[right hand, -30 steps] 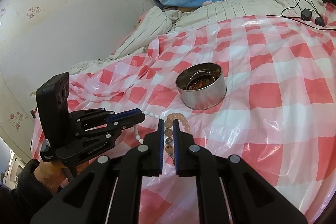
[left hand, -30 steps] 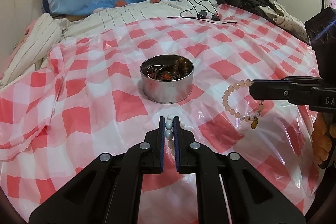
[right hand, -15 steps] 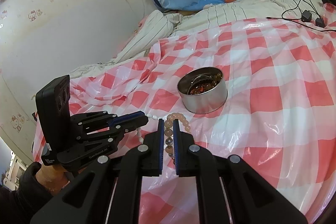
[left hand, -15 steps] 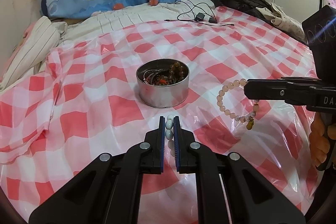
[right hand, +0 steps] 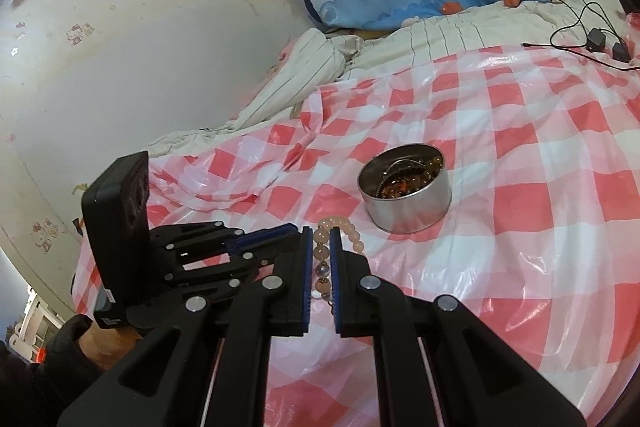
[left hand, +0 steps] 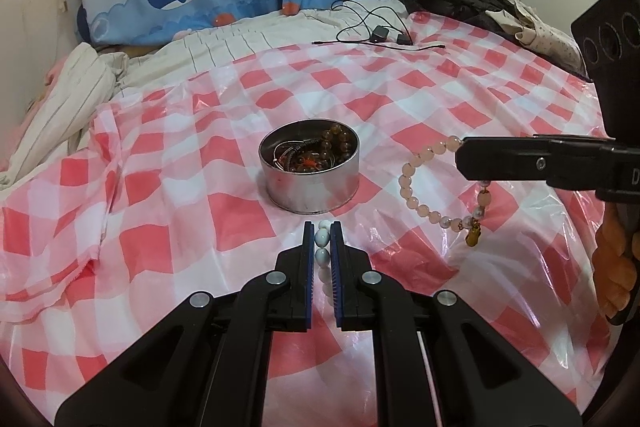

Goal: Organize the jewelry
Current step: 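Carry both bracelets toward the silver tin, grippers side by side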

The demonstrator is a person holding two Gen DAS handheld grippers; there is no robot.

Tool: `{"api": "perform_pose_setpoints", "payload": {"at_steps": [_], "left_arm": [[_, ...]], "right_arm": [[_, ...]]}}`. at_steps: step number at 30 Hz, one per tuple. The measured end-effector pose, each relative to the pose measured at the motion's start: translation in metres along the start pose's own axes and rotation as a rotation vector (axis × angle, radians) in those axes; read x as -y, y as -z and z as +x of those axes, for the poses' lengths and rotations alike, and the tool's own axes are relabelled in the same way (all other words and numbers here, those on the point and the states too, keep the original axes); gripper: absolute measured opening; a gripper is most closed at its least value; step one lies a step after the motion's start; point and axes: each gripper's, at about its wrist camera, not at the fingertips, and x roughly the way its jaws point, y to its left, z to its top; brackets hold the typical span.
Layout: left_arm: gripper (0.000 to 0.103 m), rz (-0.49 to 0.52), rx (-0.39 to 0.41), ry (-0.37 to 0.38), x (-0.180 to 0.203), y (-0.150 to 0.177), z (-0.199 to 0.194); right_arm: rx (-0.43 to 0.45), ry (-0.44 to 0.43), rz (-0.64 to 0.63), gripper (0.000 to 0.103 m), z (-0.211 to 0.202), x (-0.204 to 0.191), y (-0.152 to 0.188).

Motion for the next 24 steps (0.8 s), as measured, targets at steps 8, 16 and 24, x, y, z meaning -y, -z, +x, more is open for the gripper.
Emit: {"api": "perform_pose_setpoints", "payload": {"at_steps": [8,16,24], "left_arm": [[0.007,0.010,0.008,0.000,0.002,-0.002,-0.002],[0.007,-0.008,0.029,0.032,0.001,-0.010,-0.006],[0.007,-0.080,0.073,0.097,-0.014,-0.036,0.001]], "right_arm": [[0.009,-0.035,0.012,0.009,0.006,0.001,-0.014],[0.015,-0.045,0.024,0.009,0.009,0.005,-0.023],[0.025,-0.047,0.039,0.009,0.013,0.017,-0.042]]}}
